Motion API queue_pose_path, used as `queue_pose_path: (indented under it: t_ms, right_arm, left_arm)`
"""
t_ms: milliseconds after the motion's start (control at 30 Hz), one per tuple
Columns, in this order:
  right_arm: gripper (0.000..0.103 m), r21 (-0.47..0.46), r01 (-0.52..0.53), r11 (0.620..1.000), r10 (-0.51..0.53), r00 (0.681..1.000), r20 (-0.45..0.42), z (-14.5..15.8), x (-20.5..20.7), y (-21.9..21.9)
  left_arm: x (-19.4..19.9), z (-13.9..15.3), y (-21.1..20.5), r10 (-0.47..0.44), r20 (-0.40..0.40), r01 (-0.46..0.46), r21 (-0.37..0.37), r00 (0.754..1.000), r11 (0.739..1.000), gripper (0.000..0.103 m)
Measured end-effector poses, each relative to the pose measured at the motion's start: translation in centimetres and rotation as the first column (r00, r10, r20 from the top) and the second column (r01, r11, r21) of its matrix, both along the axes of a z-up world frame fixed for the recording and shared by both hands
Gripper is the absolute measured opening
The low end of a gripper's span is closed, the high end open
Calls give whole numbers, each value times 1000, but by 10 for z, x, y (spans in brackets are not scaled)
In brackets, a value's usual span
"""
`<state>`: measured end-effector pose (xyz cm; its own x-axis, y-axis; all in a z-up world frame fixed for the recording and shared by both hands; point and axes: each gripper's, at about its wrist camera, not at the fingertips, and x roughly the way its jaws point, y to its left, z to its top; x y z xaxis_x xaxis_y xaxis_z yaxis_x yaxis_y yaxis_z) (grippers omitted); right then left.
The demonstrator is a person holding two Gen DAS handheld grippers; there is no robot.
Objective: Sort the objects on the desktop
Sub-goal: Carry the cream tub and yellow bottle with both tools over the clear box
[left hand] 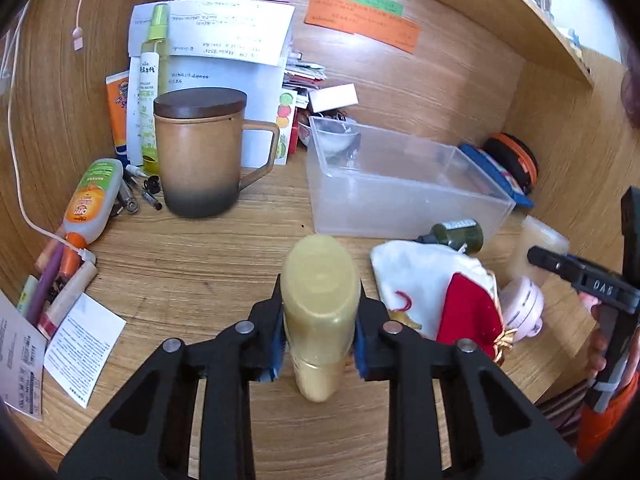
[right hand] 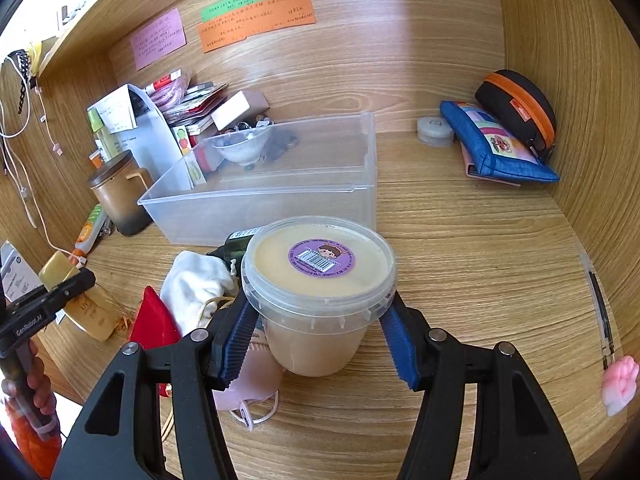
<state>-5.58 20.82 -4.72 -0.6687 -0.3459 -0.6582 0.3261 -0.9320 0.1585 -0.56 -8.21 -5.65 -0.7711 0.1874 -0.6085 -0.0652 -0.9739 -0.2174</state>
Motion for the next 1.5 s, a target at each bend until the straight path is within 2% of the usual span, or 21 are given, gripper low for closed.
queue_pose_path:
  t_ms: [67,367,667,800,1200,1500]
  right_arm:
    - [56,1,-1,1000,1,1000,-4,2,0,0]
    - [56,4,-5,1000,5,997,-79,28,0,2]
    - [56,5,-24,1000,25,992,-123,45,-4,1]
    - [56,8,-40,999,41,989,-144,53,-6,-1]
    - [56,10,-80,997,80,976,-202,79,-23,-8]
    - [56,13,-110,994,111,972,-205,90,-55,-17]
  left_arm:
    - [0,4,0,-9,-5,9,12,1000,1000,26]
    - [-4,36,14,-42,-76,40,-30,996,999,26]
    - [-17,64,18,-83,-99,83,4,992,997,26]
    - [-25,74,20,-87,-113,86,-17,990,996,26]
    - [-58,102,25,-124,-131,121,-30,984,992,26]
    - [-95,113,32,-159,-126,155,-46,979,987,26]
